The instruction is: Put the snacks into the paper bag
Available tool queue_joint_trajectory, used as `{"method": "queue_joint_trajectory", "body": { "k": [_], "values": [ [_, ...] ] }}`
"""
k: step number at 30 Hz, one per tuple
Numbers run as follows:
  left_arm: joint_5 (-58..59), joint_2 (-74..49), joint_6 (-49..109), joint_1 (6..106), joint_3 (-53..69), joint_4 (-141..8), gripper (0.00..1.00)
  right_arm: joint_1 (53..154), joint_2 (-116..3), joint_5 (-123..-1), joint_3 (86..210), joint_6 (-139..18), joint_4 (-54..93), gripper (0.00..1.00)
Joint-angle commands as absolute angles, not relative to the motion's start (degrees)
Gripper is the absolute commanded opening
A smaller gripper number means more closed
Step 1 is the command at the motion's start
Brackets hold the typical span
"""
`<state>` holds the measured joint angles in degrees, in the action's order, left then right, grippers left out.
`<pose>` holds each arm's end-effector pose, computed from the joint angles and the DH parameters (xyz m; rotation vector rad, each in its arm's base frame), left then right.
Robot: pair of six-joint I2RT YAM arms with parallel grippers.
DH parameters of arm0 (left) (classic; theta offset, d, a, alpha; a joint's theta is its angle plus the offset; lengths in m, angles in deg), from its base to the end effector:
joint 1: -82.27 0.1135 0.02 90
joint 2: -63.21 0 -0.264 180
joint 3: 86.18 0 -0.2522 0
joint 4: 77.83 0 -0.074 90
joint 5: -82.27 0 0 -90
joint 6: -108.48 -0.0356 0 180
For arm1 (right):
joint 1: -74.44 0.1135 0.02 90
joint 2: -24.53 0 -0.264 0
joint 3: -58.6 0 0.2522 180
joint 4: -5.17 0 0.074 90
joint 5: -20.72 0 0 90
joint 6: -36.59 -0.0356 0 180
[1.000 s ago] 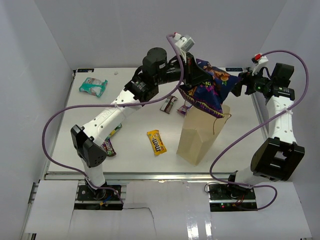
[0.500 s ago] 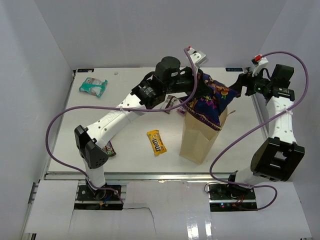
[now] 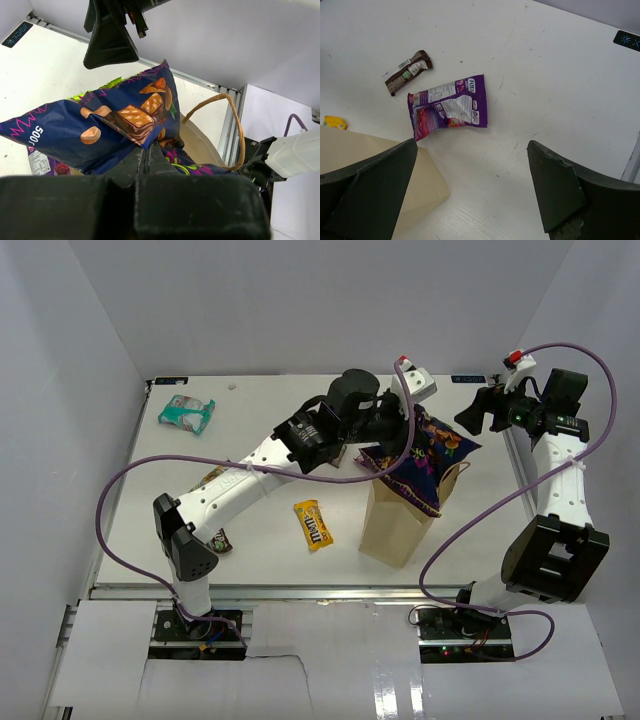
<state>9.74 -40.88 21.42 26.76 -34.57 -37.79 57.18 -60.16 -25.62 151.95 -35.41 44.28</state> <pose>0.2279 -0.3506 0.4441 1.0605 1.6381 -0.9764 0.3233 -0.0747 0.3638 -0.4519 1.9148 0.3998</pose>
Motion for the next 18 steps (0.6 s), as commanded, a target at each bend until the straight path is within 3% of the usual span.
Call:
{"method": "queue_joint_trajectory", "body": {
  "k": [1,4,7,11,14,18],
  "values": [
    [7.56,-37.51,18.66,25.76,-37.45,-43.59,0.01,56.77,-58.53,-24.9,151.46,-35.22,42.66,0.96],
    [6.86,-37.68,16.64,25.23,-37.19,-43.24,0.04,56.77,-58.53,-24.9,151.37,-35.22,42.66,0.96],
    [6.15,-37.86,16.46,24.97,-36.93,-43.24,0.17,56.69,-58.53,-24.72,151.28,-35.22,42.66,0.96],
    [4.31,-37.6,16.28,24.79,-36.57,-43.24,0.48,56.69,-58.62,-24.46,151.28,-35.22,42.66,0.96],
    [3.34,-37.33,16.02,24.61,-36.49,-43.33,0.61,56.69,-58.7,-23.67,151.2,-35.13,42.75,0.96],
    [2.73,-37.33,15.93,24.53,-36.31,-43.33,0.66,56.69,-58.7,-22.44,150.93,-34.6,43.01,0.96]
  ]
}}
